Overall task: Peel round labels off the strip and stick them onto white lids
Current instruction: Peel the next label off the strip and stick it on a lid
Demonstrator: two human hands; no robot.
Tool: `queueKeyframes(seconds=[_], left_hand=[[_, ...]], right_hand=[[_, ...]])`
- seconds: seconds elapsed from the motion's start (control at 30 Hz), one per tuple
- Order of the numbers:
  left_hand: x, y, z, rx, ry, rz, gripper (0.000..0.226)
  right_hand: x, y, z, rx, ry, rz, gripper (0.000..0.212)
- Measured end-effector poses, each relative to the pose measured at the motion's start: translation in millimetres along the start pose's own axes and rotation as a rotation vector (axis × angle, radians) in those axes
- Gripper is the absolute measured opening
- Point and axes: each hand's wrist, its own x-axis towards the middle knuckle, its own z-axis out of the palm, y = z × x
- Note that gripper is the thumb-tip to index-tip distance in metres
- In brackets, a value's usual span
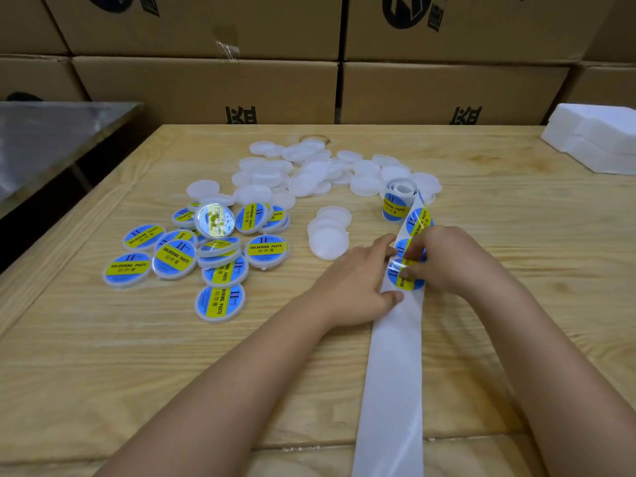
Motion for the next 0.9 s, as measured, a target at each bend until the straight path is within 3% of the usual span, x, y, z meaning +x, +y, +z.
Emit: queueKeyframes(seconds=[0.23,0.37,0.57,0.67,0.8,0.9], left_hand=[[0.1,0.9,-0.7,0.007,0.015,0.021,0.078],[-0.1,-1.0,-1.1,0.001,0.001,0.015,0.08],[0.4,-6.7,-3.7,0.073,-0.058,0.018,0.084],[0.8,-10.5,-5.1,0.085,-0.08,0.02,0.086],[2.5,-11.9,-5.4,0.093,-0.094,0.034,0.086],[1.8,-12.8,-5.5,0.093,-0.047,0.086,0.075]], right_hand=[[2.0,0.9,-1.1,0.059,0.055,0.018,0.019],[-0.9,-0.2,-4.2,0.09,0.085,0.039,0.003],[-6.1,2.5,-15.7,0.147,-0.021,0.011,0.014],[-8.0,7.8,-22.1,0.262,-0.133,0.011,0.016],[-7.4,13.9,-26.1,0.643,-0.2,0.108,0.019],[-3.9,16.4,-24.6,0.783,-0.076,0.104,0.018]])
